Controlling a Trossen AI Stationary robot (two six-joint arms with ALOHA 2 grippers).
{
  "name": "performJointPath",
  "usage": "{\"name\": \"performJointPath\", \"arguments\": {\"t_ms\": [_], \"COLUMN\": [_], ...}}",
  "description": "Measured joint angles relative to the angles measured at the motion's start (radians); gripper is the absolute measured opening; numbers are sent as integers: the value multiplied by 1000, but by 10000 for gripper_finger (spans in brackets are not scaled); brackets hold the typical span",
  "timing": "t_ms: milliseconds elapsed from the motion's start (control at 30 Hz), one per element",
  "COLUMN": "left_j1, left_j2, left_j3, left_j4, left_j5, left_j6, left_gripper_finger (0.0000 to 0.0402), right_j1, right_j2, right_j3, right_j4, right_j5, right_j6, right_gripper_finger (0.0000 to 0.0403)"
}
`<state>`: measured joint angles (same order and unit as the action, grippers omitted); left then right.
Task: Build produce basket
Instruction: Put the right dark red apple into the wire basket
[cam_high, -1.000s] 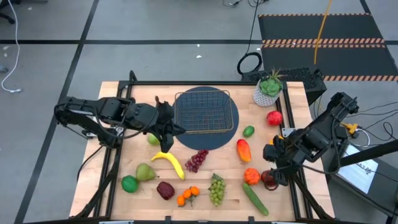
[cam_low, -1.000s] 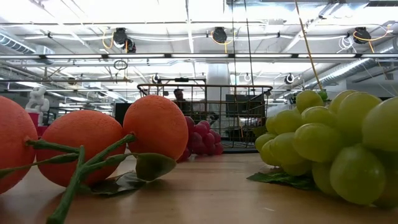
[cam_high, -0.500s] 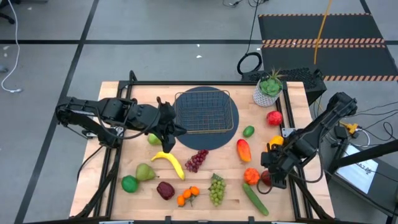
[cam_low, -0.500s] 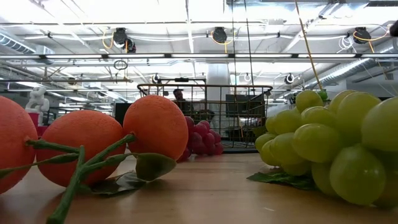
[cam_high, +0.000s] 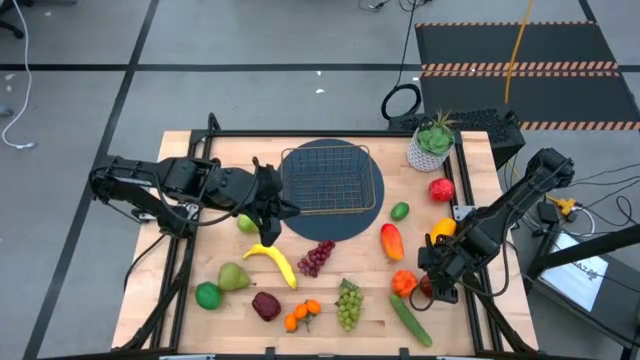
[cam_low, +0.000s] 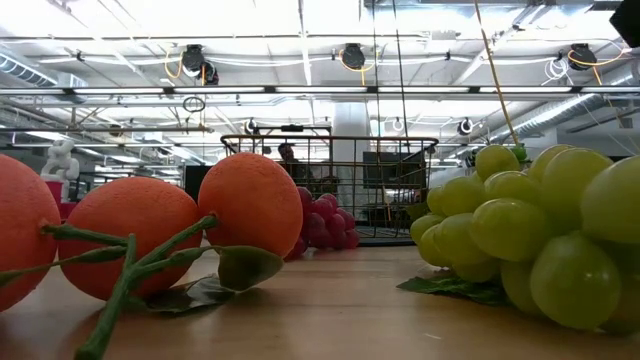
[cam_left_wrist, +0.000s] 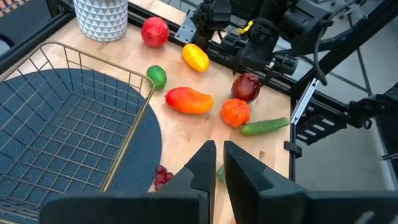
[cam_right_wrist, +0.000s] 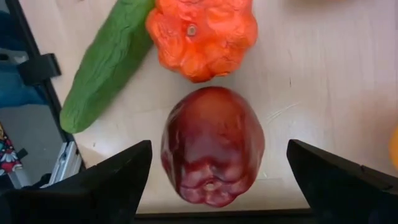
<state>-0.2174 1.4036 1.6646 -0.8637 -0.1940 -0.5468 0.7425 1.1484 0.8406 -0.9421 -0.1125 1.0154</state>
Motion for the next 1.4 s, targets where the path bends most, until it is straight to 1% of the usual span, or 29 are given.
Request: {"name": "performJointPath", "arguments": {"t_ms": [167, 433, 533, 733, 833, 900, 1100, 1167, 1233, 1400], "left_j1": [0, 0, 0, 0, 0, 0, 0, 0, 0, 0], "left_j2": [0, 0, -1, -1, -1, -2, -2, -2, -2, -2], "left_j3": [0, 0, 0, 0, 0, 0, 0, 0, 1, 1], "left_j4": [1, 2, 2, 2, 1, 1, 1, 1, 1, 1], "left_j5": [0, 0, 0, 0, 0, 0, 0, 0, 0, 0], "left_j6": [3, 15, 37, 77, 81, 81, 104, 122, 136, 150], "left_gripper_finger": [33, 33, 33, 33, 33, 33, 33, 33, 33, 33], "right_j1": [-1, -1, -1, -1, -1, -2, -6, -6, -6, -6], "right_j2": [0, 0, 0, 0, 0, 0, -2, -10, -26, -66], "right_j3": [-47, -90, -104, -112, -112, -112, -112, -112, -112, -112], "right_j4": [49, 60, 75, 123, 138, 154, 209, 242, 277, 375], "right_j5": [-75, -76, -76, -76, -83, -114, -257, -290, -305, -304], "right_j6": [40, 73, 73, 87, 133, 162, 286, 334, 388, 531], "right_gripper_finger": [369, 366, 353, 304, 288, 285, 285, 285, 285, 284]}}
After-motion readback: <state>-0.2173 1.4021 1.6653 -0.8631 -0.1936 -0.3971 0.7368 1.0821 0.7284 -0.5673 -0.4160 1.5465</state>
